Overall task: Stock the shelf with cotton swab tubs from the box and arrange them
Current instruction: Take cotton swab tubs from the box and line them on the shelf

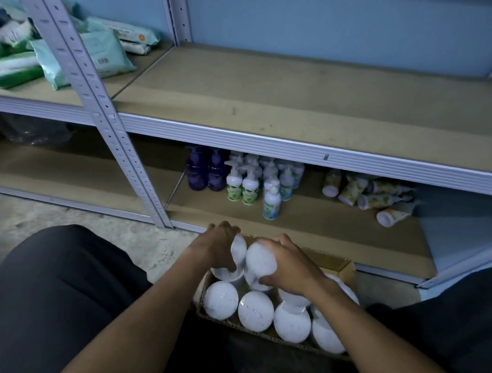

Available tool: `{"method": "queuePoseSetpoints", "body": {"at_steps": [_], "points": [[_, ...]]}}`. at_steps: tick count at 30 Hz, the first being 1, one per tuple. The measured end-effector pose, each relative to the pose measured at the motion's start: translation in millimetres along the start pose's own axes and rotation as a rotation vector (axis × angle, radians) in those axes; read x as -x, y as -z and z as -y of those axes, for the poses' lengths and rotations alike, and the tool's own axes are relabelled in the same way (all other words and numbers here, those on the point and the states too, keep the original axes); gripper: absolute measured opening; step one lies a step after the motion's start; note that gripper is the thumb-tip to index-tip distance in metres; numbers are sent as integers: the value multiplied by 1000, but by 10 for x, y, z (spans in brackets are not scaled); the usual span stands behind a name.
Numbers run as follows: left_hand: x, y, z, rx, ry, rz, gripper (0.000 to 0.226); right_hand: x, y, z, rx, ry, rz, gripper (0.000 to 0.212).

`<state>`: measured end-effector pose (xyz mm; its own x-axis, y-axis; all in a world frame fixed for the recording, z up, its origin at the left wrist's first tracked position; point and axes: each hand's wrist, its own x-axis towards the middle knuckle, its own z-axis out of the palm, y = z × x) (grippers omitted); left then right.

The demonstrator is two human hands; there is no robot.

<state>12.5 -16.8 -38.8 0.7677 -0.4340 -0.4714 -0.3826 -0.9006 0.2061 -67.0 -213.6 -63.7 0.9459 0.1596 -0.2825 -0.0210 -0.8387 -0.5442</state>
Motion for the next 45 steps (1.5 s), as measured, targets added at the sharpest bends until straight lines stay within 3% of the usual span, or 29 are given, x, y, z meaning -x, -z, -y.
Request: {"method": "queuePoseSetpoints", "body": {"at_steps": [14, 19, 24, 31, 38, 45], "points": [[786, 1804, -807, -86, -184, -239, 75, 832, 1848, 561, 173, 118, -355, 65], [923, 2363, -1289, -194, -263, -347, 92, 1213, 2436, 596, 164, 78, -478, 65], [809, 2774, -1861, -255, -361, -398, 87, 1488, 2989, 440, 205, 47, -608, 59], [428, 3084, -2538, -243, -377, -363, 102, 1568, 3465, 24, 224, -30, -701, 49], [11, 3122, -2965, -253, -414, -286, 64, 1463, 3630, -397, 193, -104, -758, 44], [-318, 2992, -3192, -275, -446, -291, 87, 1374, 3602, -661, 143, -219, -741, 43]]}}
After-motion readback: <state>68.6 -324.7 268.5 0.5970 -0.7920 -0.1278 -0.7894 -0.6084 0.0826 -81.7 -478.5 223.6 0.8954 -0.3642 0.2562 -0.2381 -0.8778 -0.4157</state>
